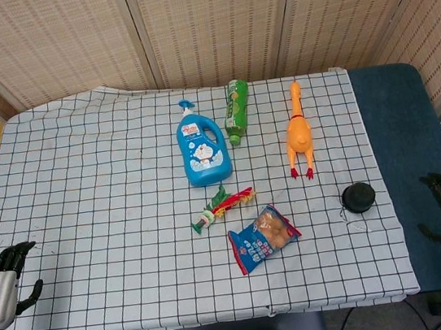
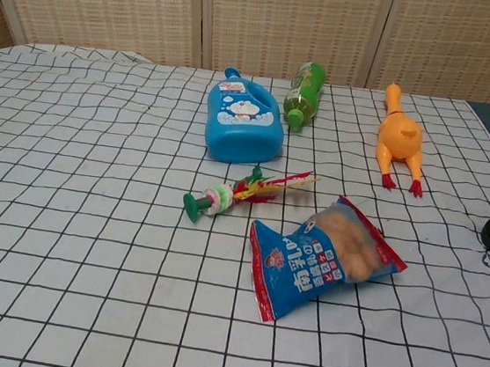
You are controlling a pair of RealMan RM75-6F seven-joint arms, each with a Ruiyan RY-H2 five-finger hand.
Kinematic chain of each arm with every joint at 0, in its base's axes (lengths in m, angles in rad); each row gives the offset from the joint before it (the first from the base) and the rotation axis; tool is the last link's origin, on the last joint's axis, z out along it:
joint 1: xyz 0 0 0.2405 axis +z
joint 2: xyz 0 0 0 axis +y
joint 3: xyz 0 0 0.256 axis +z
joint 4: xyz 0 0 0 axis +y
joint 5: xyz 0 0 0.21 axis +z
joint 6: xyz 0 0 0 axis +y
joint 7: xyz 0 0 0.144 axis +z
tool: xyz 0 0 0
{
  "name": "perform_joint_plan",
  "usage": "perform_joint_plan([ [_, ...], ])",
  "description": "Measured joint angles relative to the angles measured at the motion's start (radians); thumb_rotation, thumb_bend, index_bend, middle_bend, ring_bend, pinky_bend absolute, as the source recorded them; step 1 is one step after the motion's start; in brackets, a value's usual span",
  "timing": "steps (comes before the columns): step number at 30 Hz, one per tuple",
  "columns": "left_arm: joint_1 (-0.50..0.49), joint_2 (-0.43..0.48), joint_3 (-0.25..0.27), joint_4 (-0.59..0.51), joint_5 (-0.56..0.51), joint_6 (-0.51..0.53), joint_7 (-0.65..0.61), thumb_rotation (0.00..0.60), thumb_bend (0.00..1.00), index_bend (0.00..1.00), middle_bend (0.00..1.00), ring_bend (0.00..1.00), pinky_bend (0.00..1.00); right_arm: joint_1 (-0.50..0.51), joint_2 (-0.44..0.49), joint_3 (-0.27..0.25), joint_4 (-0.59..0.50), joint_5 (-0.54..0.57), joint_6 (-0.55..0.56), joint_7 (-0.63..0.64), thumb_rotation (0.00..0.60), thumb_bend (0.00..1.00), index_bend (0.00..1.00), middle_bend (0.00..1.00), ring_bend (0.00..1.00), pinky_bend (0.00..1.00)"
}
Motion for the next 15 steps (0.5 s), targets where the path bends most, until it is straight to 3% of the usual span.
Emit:
perform_joint_plan([
  [15, -0.007, 0.001, 0.005, 0.007, 0.001, -0.021, -0.002, 0.6, 0.37, 0.14, 0.14, 0.14, 0.35, 0.009, -0.004, 0.012, 0.0, 0.052, -0.021, -0.015, 0.6, 0.11, 0.14, 0.12, 0.0, 0.09],
])
